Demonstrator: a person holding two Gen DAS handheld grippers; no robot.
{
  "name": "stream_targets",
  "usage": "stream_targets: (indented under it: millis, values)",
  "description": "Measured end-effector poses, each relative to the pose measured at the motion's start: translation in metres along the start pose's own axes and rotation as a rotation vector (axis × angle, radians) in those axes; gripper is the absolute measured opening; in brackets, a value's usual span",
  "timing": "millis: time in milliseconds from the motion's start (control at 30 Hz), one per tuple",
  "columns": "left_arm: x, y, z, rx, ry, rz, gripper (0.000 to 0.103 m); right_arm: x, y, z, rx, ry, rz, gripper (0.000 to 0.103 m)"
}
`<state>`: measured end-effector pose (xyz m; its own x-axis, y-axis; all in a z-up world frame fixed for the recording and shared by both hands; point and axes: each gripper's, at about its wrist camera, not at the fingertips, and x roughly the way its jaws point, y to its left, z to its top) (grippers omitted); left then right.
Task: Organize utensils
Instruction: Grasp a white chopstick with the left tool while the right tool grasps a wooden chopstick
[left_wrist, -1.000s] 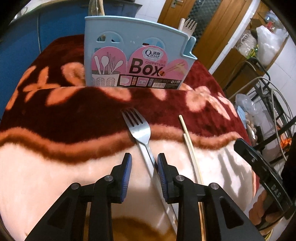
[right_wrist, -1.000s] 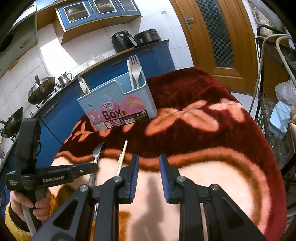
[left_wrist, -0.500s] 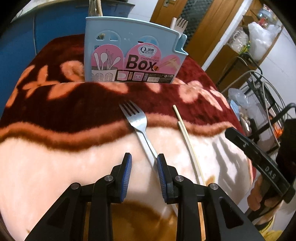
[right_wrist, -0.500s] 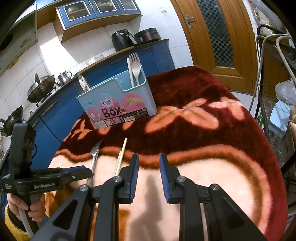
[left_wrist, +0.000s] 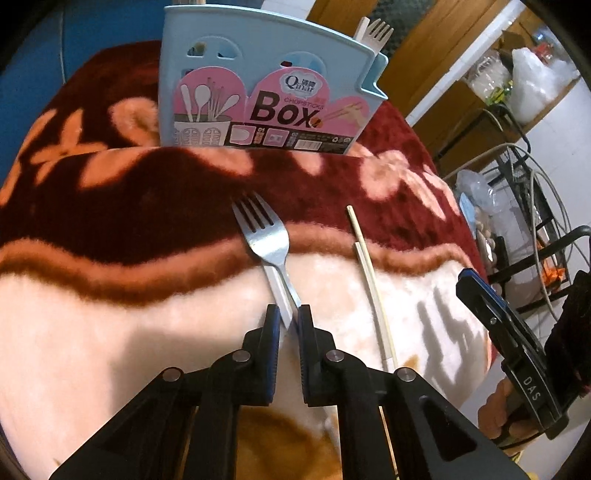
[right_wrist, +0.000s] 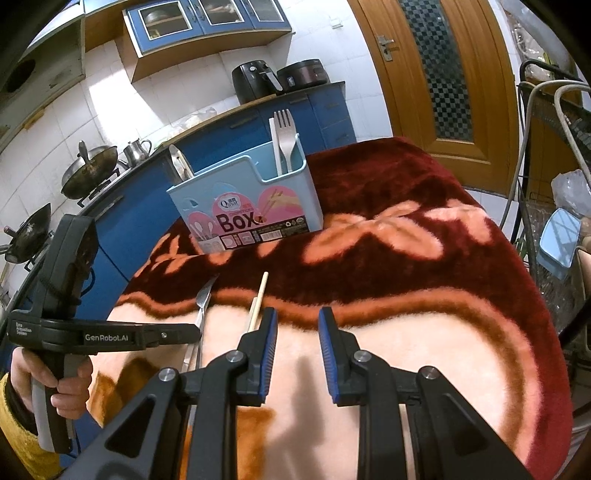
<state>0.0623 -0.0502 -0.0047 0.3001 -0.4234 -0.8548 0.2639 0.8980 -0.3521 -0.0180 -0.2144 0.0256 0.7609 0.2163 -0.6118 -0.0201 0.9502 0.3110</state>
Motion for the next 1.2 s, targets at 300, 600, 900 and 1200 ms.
stream_targets:
  millis: [300,600,900,1200]
  values:
    - [-0.024,0.019,-0.015,-0.052,-0.110,-0.007,0.005,0.003,0.010,0.001,-0.025,0.018,0.005,0.025]
    - [-0.060,0.039,-0.024,-0.056,-0.277,0.024,0.005,0.029,0.028,0.011,-0.068,0.105,0.011,0.025]
    - [-0.057,0.052,-0.027,-0.071,-0.318,0.022,0.005,0.077,0.038,0.030,-0.078,0.234,0.001,0.025]
    - [-0.030,0.054,-0.016,-0.038,-0.186,0.076,0.006,0.106,0.041,0.043,-0.102,0.314,-0.030,0.025]
